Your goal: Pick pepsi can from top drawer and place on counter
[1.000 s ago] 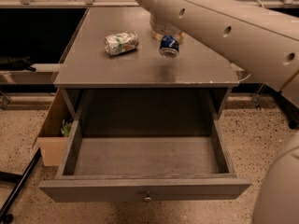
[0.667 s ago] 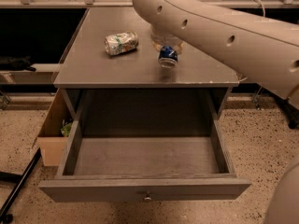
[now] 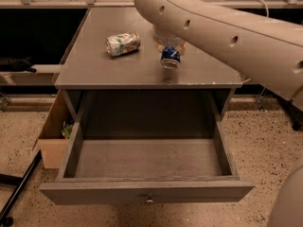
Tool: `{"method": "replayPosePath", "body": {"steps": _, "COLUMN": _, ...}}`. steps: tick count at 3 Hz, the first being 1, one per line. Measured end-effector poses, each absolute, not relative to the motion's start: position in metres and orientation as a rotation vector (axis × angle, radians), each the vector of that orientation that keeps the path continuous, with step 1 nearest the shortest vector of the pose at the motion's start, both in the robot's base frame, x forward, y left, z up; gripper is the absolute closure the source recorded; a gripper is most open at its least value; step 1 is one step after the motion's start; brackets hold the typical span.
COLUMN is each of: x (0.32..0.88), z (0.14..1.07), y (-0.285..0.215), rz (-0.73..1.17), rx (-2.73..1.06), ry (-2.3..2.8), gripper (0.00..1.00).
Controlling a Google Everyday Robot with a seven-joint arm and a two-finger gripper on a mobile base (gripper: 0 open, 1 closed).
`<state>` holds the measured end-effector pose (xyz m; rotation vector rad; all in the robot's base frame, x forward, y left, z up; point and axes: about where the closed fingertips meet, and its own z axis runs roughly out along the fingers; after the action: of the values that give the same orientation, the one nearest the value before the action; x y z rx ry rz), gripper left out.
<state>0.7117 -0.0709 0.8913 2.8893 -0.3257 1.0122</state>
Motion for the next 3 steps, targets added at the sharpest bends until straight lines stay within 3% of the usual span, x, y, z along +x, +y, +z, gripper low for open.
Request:
{"method": "replayPosePath", "body": {"steps": 1, "x": 0.7117, "z": 0.8913, "y": -0.0709, "rz": 1.012, "rx": 2.889, "ry": -0.326, "gripper": 0.54}}
{"method": "replayPosePath", "body": {"steps": 2, "x": 0.7117, "z": 0.8913, "y": -0.0709, "rz": 1.012, "rx": 2.889, "ry": -0.326, "gripper": 0.31}}
{"method": "replayPosePath", "body": {"steps": 3, "x": 0.7117, "z": 0.8913, "y": -0.071, "rz": 1.012, "rx": 2.889, "ry": -0.326, "gripper": 0.0}}
